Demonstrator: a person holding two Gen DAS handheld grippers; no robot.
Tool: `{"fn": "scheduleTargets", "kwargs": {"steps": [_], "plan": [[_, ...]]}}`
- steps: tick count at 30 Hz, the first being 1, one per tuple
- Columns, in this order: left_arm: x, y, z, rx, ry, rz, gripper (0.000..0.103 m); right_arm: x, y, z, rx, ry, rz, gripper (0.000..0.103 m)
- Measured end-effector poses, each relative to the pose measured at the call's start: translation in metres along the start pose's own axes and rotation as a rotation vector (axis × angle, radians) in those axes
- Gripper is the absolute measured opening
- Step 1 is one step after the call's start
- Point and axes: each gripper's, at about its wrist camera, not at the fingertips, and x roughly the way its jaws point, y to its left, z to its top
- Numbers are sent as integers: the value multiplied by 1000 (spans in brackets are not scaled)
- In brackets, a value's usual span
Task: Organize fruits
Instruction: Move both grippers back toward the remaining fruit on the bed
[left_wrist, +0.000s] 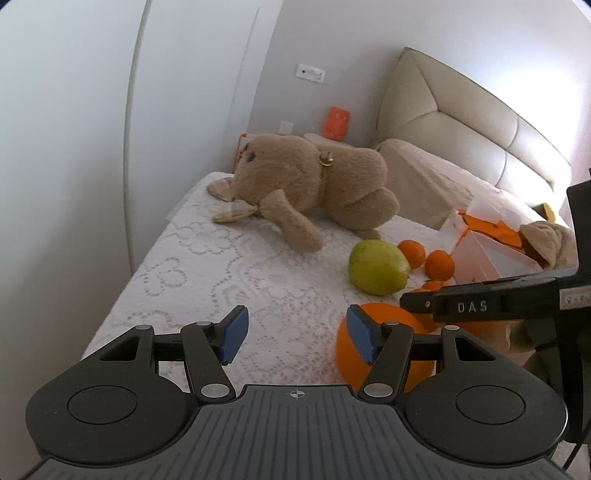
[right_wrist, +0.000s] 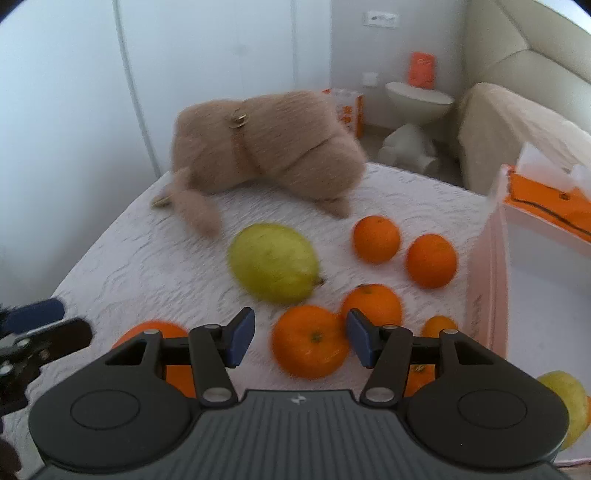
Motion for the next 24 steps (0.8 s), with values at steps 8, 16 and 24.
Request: {"fn": "scheduleTargets", "kwargs": {"steps": [8, 16, 24], "plan": [[-1, -14, -2, 30, 3, -31, 64, -20, -12, -9, -79, -4, -78, 55], [-7, -21, 1, 29, -17, -61, 64, -50, -60, 8, 54, -19, -4, 50], [-9, -7, 2, -10, -19, -44, 64, -11, -36, -8, -110, 63, -157, 48]]}}
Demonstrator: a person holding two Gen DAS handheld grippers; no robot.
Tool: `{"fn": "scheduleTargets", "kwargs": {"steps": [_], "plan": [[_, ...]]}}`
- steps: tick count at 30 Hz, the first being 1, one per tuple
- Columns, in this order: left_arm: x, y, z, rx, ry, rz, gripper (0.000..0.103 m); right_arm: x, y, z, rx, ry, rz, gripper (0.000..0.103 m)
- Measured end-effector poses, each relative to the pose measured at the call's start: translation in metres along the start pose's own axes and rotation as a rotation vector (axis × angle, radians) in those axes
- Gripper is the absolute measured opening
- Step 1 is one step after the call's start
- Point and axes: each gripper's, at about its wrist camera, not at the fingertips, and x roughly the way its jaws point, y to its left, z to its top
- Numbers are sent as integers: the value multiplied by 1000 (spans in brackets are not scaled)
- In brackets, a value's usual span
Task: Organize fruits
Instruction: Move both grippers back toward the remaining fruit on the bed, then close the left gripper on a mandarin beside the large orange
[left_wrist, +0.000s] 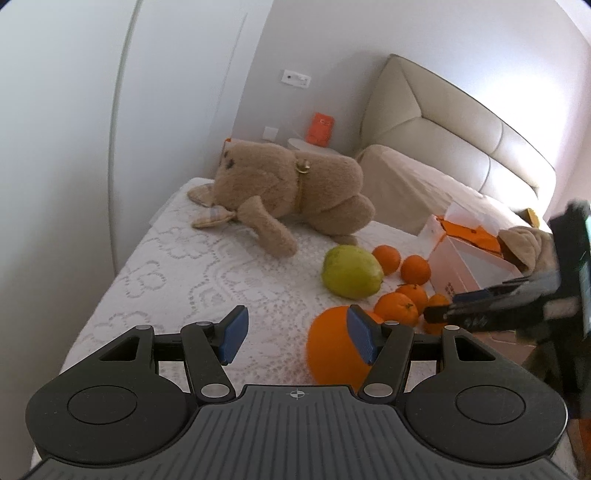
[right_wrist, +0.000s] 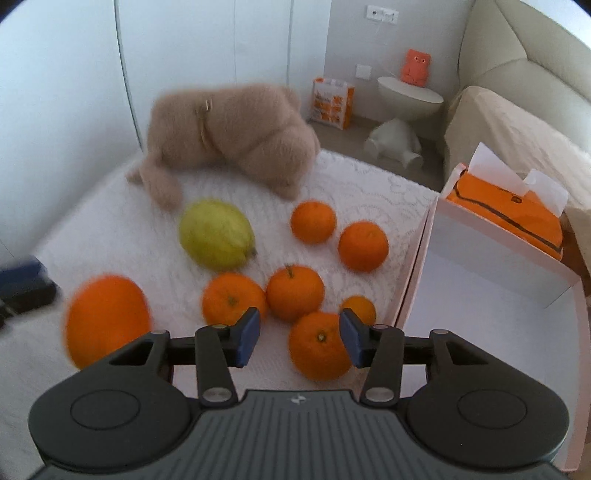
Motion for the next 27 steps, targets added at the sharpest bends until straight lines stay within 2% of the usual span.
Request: {"fn": "scheduleTargets", "kwargs": {"steps": [2, 8, 11, 14, 19, 20, 21, 24, 27], "plan": [[-1, 4, 1, -9, -3, 8, 64, 7, 6, -3, -55, 1, -65, 47], [-1, 5, 1, -14, 2, 3, 64, 17, 26, -11, -208, 6, -174, 50], [-1, 1, -1, -2, 10, -11, 64, 19, 28, -14, -234, -6, -212, 43], [-3, -4, -3, 13, 29, -27, 64, 9, 22, -13, -163, -13, -161, 42], [-2, -19, -8, 31, 81, -62, 64, -36, 0, -21, 88, -82, 60, 34], [0, -24, -10, 47, 93, -56, 64, -44, -2, -26, 118, -102, 86, 16], [2, -29, -11, 62, 104, -49, 64, -55, -4, -34, 147, -124, 109, 9], [9, -41, -14, 83, 130, -34, 64, -75, -6, -57, 193, -170, 142, 9], [11, -51, -15, 106, 128, -17, 64, -84, -7, -78, 198, -194, 134, 9]]}}
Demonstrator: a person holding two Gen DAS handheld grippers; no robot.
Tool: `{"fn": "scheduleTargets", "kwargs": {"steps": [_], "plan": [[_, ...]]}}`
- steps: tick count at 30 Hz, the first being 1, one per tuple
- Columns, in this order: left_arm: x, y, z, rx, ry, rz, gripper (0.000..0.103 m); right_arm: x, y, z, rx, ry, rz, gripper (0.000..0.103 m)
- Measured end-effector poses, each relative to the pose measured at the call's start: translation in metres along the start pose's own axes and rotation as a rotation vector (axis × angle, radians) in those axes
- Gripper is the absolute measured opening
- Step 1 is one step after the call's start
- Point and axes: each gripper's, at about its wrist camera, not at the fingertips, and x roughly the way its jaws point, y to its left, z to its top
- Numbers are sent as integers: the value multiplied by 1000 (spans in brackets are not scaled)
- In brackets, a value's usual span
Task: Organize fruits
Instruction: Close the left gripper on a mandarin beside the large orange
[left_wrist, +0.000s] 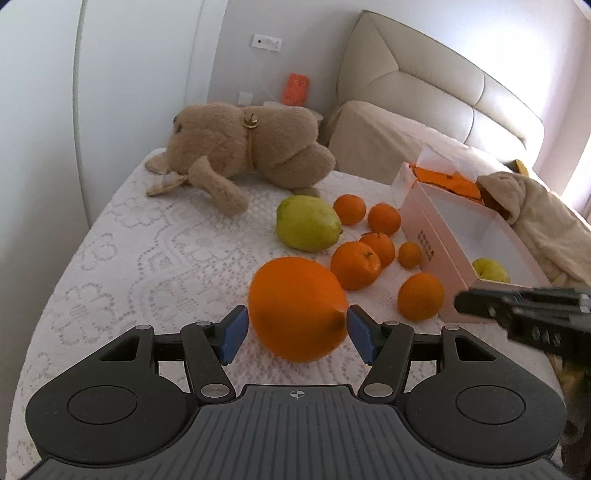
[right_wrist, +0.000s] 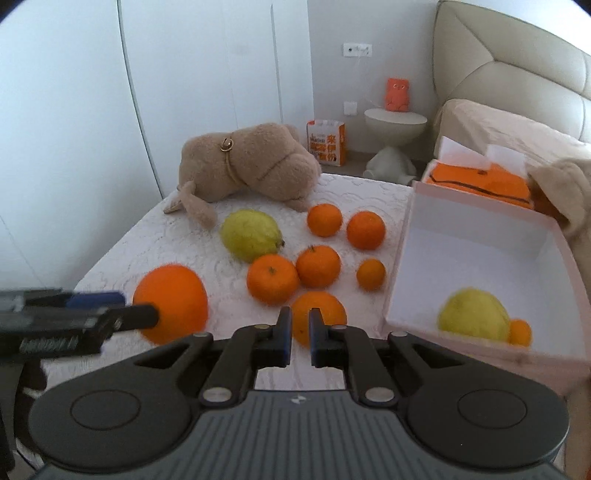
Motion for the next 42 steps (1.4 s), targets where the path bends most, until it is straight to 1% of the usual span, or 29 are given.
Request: {"fn": "scheduleTargets", "kwargs": {"steps": [2, 4, 6, 9, 11, 13, 15, 20, 22, 23, 24, 25, 26, 27, 28, 29, 32, 34, 37, 38, 39, 42], "plan": [[-1, -5, 1, 15, -5, 9, 64, -1, -5, -7, 16, -10, 6, 10], [-3, -9, 3, 27, -14, 11, 64, 2, -13, -11, 40, -21, 17, 12], [-6, -10, 5, 32, -33, 11, 64, 5, -14, -14, 54, -22, 28, 27], [-11, -6, 9, 24, -72, 17, 64, 14, -9, -19, 29, -49, 25, 36], [-14, 0, 12, 7, -100, 26, 64, 23, -3, -21, 15, -56, 5, 39], [-15, 4, 15, -9, -117, 33, 64, 30, 3, -21, -4, -97, -37, 47], [-16, 7, 17, -12, -124, 36, 64, 40, 14, -19, -46, -118, -108, 56], [-15, 6, 15, 12, -118, 36, 64, 65, 38, -20, -199, -131, -281, 59], [-13, 4, 14, 24, -110, 30, 64, 68, 42, -22, -241, -126, -316, 59], [-13, 2, 13, 31, -107, 26, 64, 68, 43, -22, -248, -127, -328, 54], [-13, 0, 14, 41, -107, 22, 64, 66, 41, -22, -243, -135, -346, 38], [-12, -3, 14, 51, -108, 18, 64, 62, 39, -22, -236, -136, -352, 32], [-12, -6, 15, 62, -111, 14, 64, 55, 34, -20, -204, -124, -322, 29], [-12, -9, 17, 71, -115, 10, 64, 49, 28, -19, -161, -121, -287, 16], [-12, -13, 18, 80, -117, 6, 64, 40, 21, -18, -110, -114, -244, 5], [-10, -18, 21, 92, -117, 1, 64, 31, 14, -19, -63, -108, -208, 2], [2, -36, 30, 162, -100, -17, 64, 9, -5, -29, 35, -113, -142, 3], [19, -51, 37, 219, -64, -28, 64, 0, -15, -38, 76, -127, -123, 4], [50, -63, 48, 258, 8, -14, 62, -3, -27, -53, 115, -132, -91, 21], [59, -65, 50, 262, 33, -11, 62, -2, -30, -57, 127, -132, -82, 29], [68, -68, 53, 266, 62, -7, 62, 0, -33, -61, 138, -132, -72, 34], [90, -71, 55, 281, 124, 1, 62, 8, -39, -68, 172, -106, -44, 36]]}}
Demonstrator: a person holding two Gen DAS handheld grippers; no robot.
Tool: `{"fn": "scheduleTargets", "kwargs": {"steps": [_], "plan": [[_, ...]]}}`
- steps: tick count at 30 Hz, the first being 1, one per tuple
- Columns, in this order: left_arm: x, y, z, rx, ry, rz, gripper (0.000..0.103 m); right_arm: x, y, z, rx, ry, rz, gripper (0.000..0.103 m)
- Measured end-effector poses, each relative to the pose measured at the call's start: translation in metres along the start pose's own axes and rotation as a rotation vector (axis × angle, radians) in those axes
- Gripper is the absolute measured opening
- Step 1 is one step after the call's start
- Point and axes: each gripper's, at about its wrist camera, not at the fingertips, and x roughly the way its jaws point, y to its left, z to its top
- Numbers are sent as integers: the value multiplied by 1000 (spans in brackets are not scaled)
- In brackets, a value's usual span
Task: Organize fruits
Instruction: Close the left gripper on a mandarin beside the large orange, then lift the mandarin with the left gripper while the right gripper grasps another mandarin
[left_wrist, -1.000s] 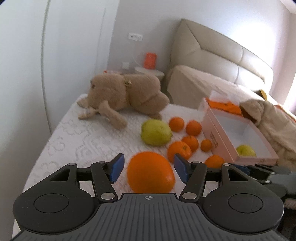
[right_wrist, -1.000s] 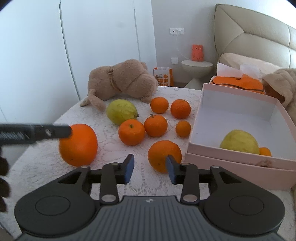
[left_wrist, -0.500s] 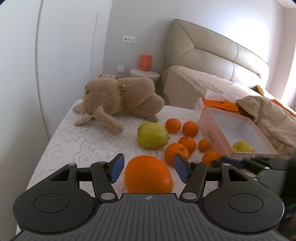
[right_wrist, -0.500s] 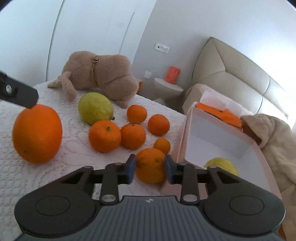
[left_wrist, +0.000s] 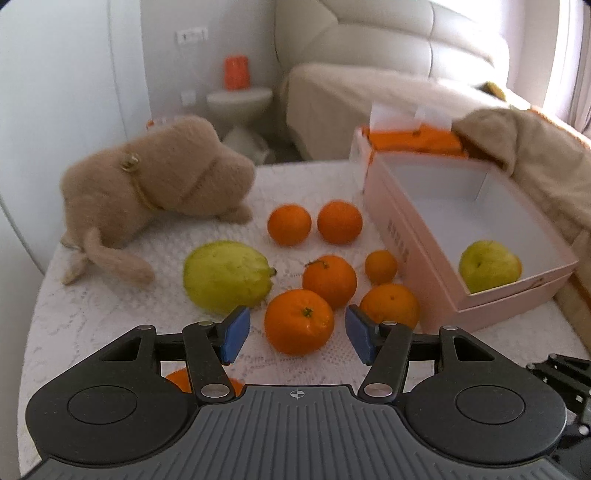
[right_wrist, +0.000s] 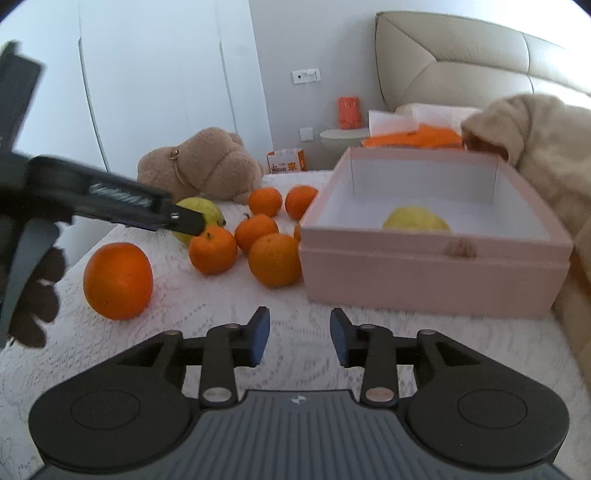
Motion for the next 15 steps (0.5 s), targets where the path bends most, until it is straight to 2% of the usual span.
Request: {"fn": "scheduleTargets", "kwargs": {"steps": [2, 5, 8, 12, 15], "plan": [[14, -1, 2, 15, 43, 7, 62, 3, -1, 1, 13, 12, 20, 37], [31, -1, 3, 33, 95, 19, 64, 3, -1, -1, 9, 16, 31, 45], [41, 0, 0, 28, 116, 20, 64, 8, 0, 1, 7, 36, 21, 48], [46, -6, -3, 45, 94, 26, 55, 8, 2, 0, -4, 41, 21, 52], [37, -9, -4, 47, 74, 18, 55, 10, 5, 0, -18, 47, 30, 59]]}}
